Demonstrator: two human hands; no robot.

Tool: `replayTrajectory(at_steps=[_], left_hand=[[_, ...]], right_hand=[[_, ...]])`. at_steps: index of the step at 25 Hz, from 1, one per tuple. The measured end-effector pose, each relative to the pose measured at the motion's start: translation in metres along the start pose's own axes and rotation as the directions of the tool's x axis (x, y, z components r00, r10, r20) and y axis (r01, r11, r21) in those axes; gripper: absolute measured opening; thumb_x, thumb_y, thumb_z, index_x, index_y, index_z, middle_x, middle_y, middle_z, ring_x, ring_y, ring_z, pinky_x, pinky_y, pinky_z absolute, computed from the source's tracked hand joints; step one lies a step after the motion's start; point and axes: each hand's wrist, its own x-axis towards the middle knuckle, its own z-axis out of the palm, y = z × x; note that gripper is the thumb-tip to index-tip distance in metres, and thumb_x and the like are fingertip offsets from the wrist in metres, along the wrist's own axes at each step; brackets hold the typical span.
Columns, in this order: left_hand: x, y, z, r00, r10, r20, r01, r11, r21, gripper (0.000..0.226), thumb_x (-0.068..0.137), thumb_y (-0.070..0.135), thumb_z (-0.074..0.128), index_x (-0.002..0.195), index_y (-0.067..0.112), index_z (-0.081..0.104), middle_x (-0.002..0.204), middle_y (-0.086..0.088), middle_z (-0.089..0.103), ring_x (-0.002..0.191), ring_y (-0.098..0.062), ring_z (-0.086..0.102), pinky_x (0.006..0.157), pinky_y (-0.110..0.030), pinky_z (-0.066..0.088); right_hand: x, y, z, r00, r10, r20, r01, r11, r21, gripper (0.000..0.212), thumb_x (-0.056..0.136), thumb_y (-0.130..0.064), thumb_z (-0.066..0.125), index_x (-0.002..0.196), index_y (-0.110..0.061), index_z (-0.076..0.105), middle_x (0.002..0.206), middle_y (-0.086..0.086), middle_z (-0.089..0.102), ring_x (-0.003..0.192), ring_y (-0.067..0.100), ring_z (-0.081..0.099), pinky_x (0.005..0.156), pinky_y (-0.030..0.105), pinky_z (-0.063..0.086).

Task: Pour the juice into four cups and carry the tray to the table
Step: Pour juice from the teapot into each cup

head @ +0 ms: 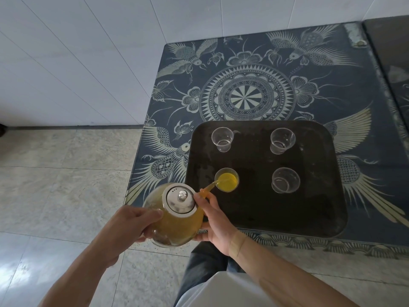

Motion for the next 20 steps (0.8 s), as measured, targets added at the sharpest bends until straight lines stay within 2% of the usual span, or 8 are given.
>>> replayTrajectory(at_steps=[5,12,16,20], left_hand=[[-0.0001,-0.0010,0.0001,1.000,-0.001,-0.001,0.001,1.000,-0.015,0.057,0.092,0.022,0.064,0.036,0.018,0.056,0.042,0.001,0.053,0.042,-0.007,0.044,0.065,-0.027,0.047],[0.0010,-0.0025,-0.0016,1.000,-0.014,-0.001,0.014,1.000,-0.015,0.051,0.092,0.024,0.065,0.041,0.018,0.058,0.046,-0.001,0.056,0.041,-0.004,0.048,0.072,-0.033,0.052],[0.0030,-0.0036,-0.0010,1.000,-0.023,-0.011,0.023,1.000,-0.007,0.043,0.091,0.026,0.066,0.051,0.011,0.061,0.048,-0.002,0.058,0.043,-0.003,0.051,0.075,-0.036,0.056],[0.0046,-0.0040,-0.0003,1.000,-0.030,-0.006,0.030,0.999,-0.012,0.044,0.091,0.026,0.066,0.049,0.012,0.061,0.048,-0.002,0.057,0.046,-0.007,0.049,0.077,-0.038,0.055]], right_hand=[[-0.0012,-0.0005,-0.0001,1.000,-0.002,0.005,0.002,1.000,-0.003,0.071,0.073,-0.069,0.065,0.135,-0.048,0.038,0.131,0.001,0.060,0.120,0.035,0.062,0.097,0.057,0.055],[-0.0011,0.0007,0.0005,1.000,0.002,-0.003,-0.002,1.000,-0.009,0.070,0.073,-0.069,0.066,0.134,-0.048,0.039,0.131,0.003,0.061,0.120,0.036,0.062,0.096,0.056,0.056],[-0.0005,-0.0001,-0.0012,1.000,0.007,-0.007,-0.007,1.000,-0.007,0.064,0.072,-0.070,0.066,0.127,-0.049,0.043,0.132,0.003,0.061,0.120,0.036,0.063,0.091,0.053,0.058],[0.0018,0.0013,-0.0026,1.000,0.014,-0.017,-0.014,1.000,-0.003,0.064,0.072,-0.072,0.069,0.127,-0.049,0.044,0.132,0.004,0.062,0.120,0.037,0.063,0.095,0.057,0.056]])
